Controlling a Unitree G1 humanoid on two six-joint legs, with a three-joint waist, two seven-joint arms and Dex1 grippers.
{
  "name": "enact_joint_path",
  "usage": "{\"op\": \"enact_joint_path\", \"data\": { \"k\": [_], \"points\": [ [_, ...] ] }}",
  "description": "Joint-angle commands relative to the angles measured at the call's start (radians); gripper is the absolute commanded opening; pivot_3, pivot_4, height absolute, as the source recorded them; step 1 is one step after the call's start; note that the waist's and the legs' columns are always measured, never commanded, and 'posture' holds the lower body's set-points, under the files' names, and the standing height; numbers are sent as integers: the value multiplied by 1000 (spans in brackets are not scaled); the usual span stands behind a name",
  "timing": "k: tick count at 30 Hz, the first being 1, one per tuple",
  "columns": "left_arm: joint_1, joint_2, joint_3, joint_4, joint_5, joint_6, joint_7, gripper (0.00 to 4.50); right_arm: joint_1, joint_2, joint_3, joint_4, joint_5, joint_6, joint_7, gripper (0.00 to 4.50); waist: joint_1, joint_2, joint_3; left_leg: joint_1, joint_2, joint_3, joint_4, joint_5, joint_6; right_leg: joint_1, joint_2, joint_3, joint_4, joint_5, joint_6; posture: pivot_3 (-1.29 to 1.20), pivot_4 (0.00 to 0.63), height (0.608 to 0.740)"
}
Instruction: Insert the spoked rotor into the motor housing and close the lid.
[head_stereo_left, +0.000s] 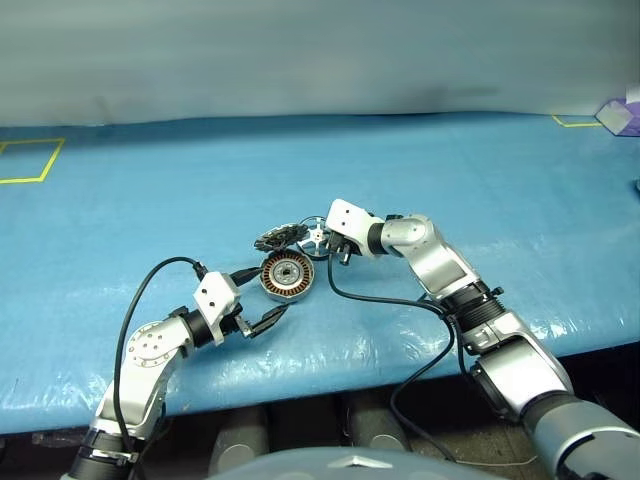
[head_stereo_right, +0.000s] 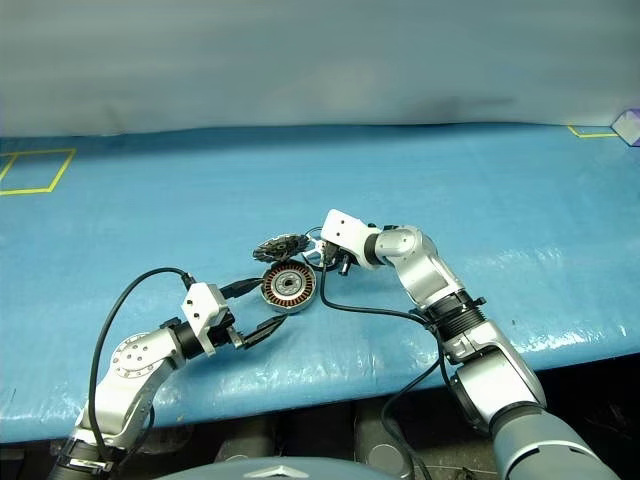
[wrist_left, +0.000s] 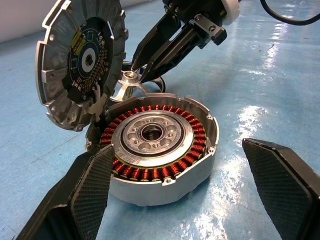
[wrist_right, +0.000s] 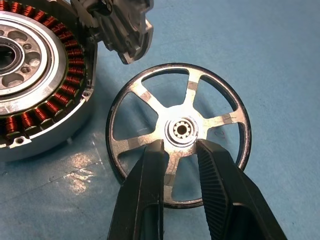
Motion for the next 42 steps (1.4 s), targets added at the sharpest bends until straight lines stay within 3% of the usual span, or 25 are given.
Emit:
{"op": "enact_joint_path", "data": {
  "k": [1,10,21,42],
  "points": [
    [-3,0,-2,-13,11,-22,7,4474,19,2,7,24,-13,11,10,1078,0,0,0,0,0,0,0,0,0,0,0,0,0,0,0,0,150,740],
    [-5,-2,0,-10,18,-20,10,4474,23,-4,-4,-11,-14,17,9,1078,0,0,0,1,0,0,0,0,0,1,0,0,0,0,0,0,150,740],
    [-7,-5,0,-4,34,-30,20,4474,20,4,-11,24,-42,11,-30,4490,0,0,0,0,0,0,0,0,0,0,0,0,0,0,0,0,150,740],
    [-4,-5,-6,0,37,-37,17,4474,16,-5,-56,-11,-53,10,-92,4490,-1,0,0,0,0,0,0,0,0,0,0,0,0,0,0,0,150,740]
  ]
}}
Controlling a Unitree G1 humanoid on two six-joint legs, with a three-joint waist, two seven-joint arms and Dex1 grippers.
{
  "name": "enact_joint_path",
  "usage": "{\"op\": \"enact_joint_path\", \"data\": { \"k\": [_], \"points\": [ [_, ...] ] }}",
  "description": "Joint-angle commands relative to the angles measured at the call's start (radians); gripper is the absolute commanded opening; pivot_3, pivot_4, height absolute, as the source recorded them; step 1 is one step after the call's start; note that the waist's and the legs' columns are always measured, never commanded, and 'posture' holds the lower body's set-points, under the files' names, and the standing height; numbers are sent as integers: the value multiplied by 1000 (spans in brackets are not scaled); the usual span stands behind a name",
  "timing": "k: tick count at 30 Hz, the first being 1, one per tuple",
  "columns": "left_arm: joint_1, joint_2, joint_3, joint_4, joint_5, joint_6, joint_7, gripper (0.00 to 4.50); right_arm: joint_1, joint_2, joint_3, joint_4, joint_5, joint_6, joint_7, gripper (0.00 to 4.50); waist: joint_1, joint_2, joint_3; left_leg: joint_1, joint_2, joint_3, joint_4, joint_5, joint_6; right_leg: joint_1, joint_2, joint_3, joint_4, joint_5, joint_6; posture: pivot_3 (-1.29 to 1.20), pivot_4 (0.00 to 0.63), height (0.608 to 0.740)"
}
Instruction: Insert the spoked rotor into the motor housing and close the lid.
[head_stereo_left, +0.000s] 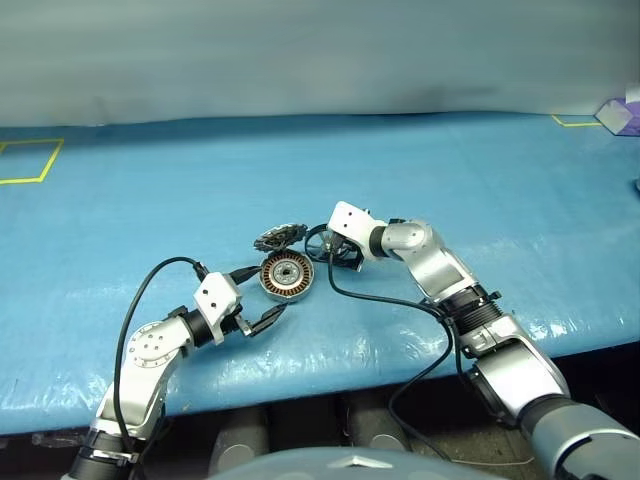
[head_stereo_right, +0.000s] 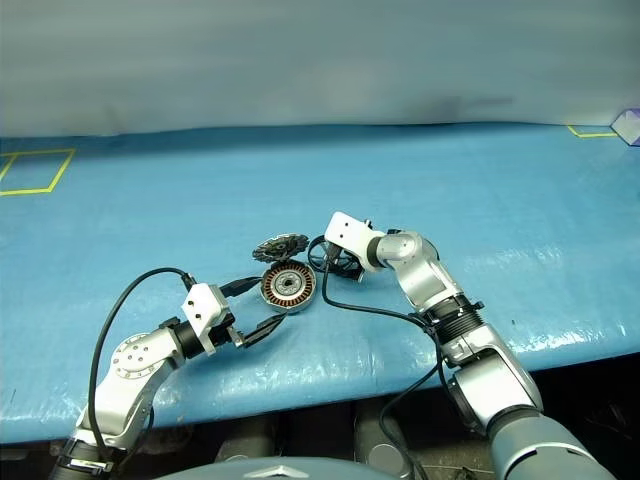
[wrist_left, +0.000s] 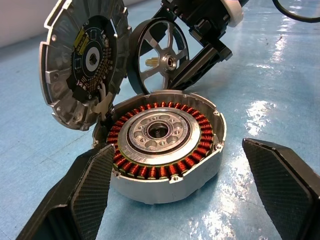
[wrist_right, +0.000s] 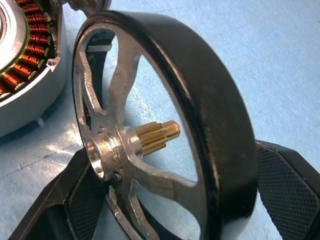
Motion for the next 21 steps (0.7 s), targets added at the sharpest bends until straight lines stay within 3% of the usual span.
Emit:
{"op": "enact_joint_path", "data": {
  "k": [1,21],
  "points": [
    [-5,-3,-6,-2,2,-19,0,4474,-3,-17,-41,-37,-15,-9,-45,4490,1,0,0,0,0,0,0,0,0,0,0,0,0,0,0,0,150,740],
    [-2,0,-14,1,2,-20,3,4474,19,-8,-46,-123,-1,-8,-37,4490,1,0,0,-1,0,0,0,0,0,-1,0,0,0,0,0,0,150,740]
  ]
}}
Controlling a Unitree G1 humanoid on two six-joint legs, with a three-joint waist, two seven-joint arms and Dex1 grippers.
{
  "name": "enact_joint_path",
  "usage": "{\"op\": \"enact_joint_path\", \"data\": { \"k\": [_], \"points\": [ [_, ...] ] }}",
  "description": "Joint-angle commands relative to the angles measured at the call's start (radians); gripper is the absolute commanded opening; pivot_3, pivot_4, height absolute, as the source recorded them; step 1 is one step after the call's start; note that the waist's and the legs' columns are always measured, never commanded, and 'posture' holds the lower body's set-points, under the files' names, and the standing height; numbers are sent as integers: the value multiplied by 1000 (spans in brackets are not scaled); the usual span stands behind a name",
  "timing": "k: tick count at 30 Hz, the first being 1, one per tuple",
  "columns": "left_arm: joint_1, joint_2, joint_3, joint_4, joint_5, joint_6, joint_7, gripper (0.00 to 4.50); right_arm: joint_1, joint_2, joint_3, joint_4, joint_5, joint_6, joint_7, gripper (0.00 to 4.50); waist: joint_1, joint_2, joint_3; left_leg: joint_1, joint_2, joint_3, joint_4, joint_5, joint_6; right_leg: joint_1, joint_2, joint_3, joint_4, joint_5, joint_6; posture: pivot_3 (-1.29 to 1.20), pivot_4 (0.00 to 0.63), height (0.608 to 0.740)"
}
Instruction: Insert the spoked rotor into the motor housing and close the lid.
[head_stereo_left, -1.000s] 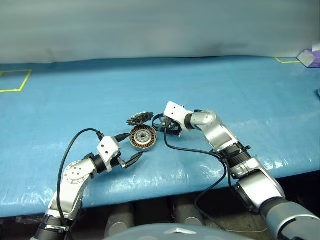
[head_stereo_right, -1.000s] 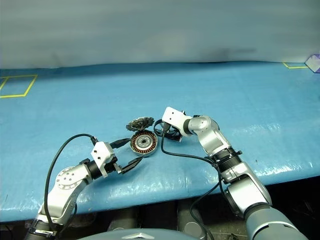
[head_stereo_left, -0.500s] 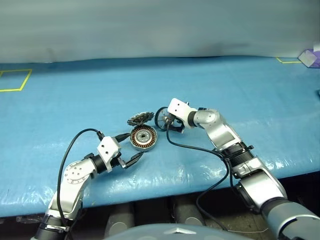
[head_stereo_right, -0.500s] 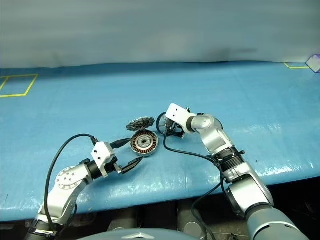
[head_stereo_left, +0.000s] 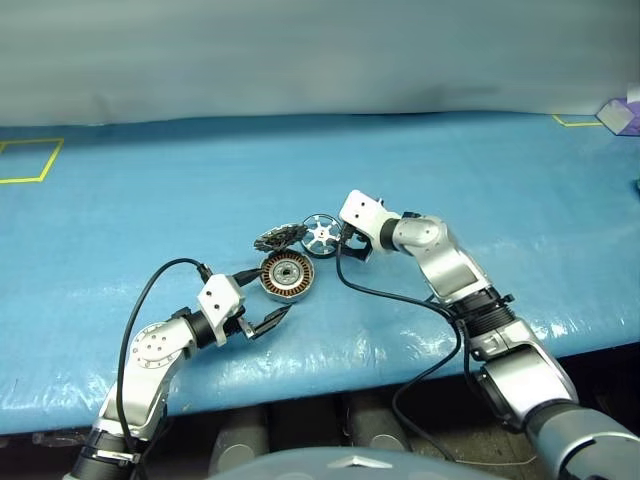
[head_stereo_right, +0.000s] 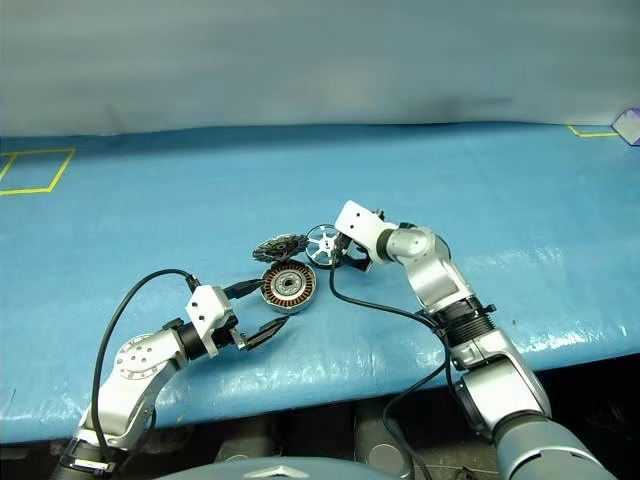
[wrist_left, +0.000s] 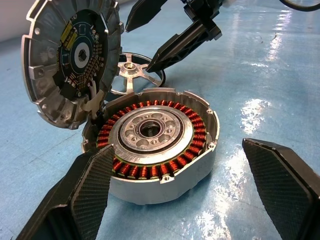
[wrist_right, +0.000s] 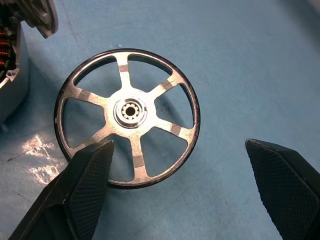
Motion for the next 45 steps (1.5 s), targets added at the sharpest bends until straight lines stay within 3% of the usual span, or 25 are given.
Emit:
{"op": "enact_joint_path", "data": {
  "k": [1,30,33,40,45],
  "points": [
    [1,-1,3,-5,2,-19,5,4474,-13,12,8,-27,-7,-19,0,4490,0,0,0,0,0,0,0,0,0,0,0,0,0,0,0,0,150,740],
    [9,-2,-1,13,14,-18,29,4474,29,39,51,-43,-26,-3,21,4490,0,0,0,0,0,0,0,0,0,0,0,0,0,0,0,0,150,740],
    [6,-2,1,16,15,-17,32,4474,32,44,51,-26,-27,1,23,3872,0,0,0,1,0,0,0,0,0,1,0,0,0,0,0,0,150,740],
    [3,-2,4,20,20,-18,34,4474,33,47,52,-5,-33,2,18,1609,1,0,0,1,0,0,1,0,0,1,0,0,1,0,0,0,150,740],
    [-1,-1,5,23,20,-19,33,4474,35,47,54,1,-35,1,19,1609,1,0,0,1,0,0,1,0,0,1,0,0,0,0,0,0,150,740]
  ]
}}
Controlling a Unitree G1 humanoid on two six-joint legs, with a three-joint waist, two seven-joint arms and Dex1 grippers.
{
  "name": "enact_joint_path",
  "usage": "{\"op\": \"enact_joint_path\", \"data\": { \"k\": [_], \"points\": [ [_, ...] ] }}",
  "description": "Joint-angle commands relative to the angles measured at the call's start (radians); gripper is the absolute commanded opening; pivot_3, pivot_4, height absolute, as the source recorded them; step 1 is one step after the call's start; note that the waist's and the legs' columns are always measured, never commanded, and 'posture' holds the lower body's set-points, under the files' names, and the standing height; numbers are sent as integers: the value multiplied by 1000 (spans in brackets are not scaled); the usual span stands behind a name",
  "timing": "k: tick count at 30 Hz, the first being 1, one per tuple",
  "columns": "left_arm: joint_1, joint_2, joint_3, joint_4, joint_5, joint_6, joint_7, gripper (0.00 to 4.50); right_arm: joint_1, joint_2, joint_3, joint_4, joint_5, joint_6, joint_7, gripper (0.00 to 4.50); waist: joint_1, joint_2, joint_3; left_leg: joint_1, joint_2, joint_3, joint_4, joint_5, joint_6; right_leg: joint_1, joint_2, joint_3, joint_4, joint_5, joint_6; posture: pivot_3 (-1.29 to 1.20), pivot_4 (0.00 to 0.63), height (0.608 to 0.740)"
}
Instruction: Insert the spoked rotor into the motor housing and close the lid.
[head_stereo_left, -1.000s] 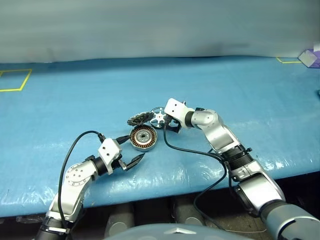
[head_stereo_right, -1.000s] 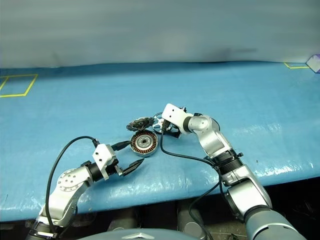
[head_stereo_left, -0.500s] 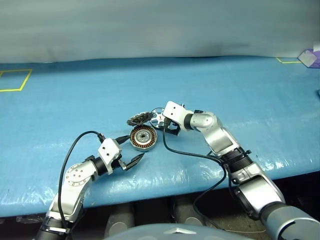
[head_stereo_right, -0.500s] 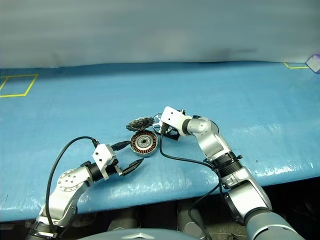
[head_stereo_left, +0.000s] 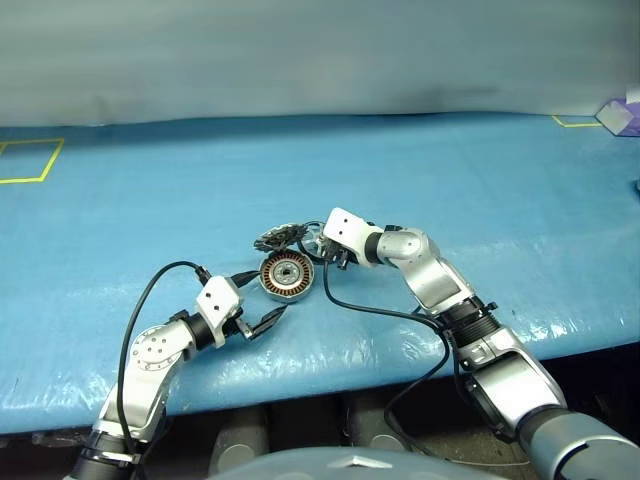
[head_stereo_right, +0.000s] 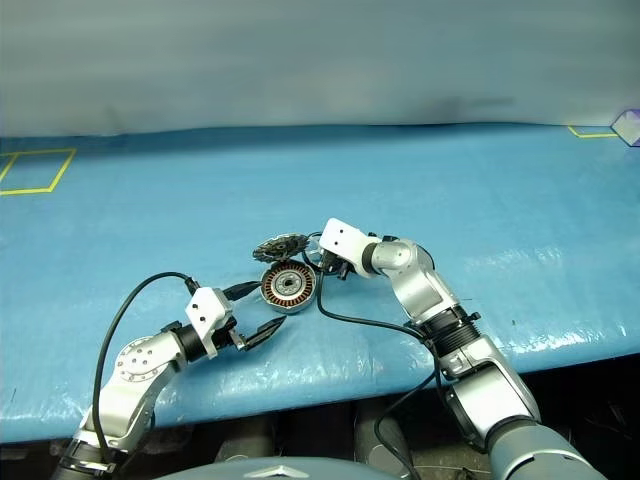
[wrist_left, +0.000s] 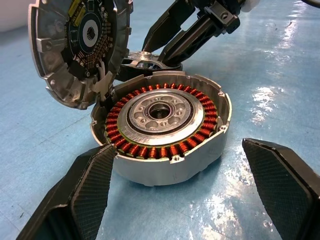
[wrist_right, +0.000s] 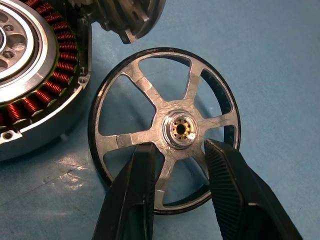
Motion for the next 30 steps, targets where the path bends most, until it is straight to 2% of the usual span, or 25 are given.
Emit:
{"op": "enact_joint_path", "data": {
  "k": [1,2,8,18,23,27,30],
  "points": [
    [-7,-1,5,-3,-1,-13,0,4474,4,0,2,1,-3,3,5,1609,0,0,0,0,0,0,0,0,0,0,0,0,0,0,0,0,150,740],
    [-8,-1,5,-2,-1,-14,0,4474,6,0,0,3,-2,4,3,1609,0,0,0,0,0,0,0,0,0,0,0,0,0,0,0,0,150,740],
    [-7,0,15,-5,-14,-14,-7,4474,28,5,-40,-26,17,16,-24,513,-2,-1,0,3,0,0,0,0,0,2,0,0,0,0,0,0,150,740],
    [-6,-2,27,-3,-16,-13,-9,4474,119,-19,-100,-195,40,85,-68,513,2,0,0,3,0,0,-1,0,0,3,0,0,0,0,0,0,150,740],
    [-9,-6,27,0,-20,-11,-9,4474,174,-39,-147,-319,26,130,-138,513,3,0,0,2,0,0,0,0,0,2,0,0,0,0,0,0,150,740],
    [-14,-14,38,1,-48,7,-17,4474,239,-83,-172,-425,15,176,-162,513,4,0,0,-1,0,0,0,0,0,-1,0,0,0,0,0,0,150,740],
    [-22,-22,53,-4,-107,31,-41,4474,301,-92,-214,-502,82,192,-138,513,6,0,0,-2,0,0,-1,0,0,-1,0,0,-1,0,0,0,150,740]
  ]
}}
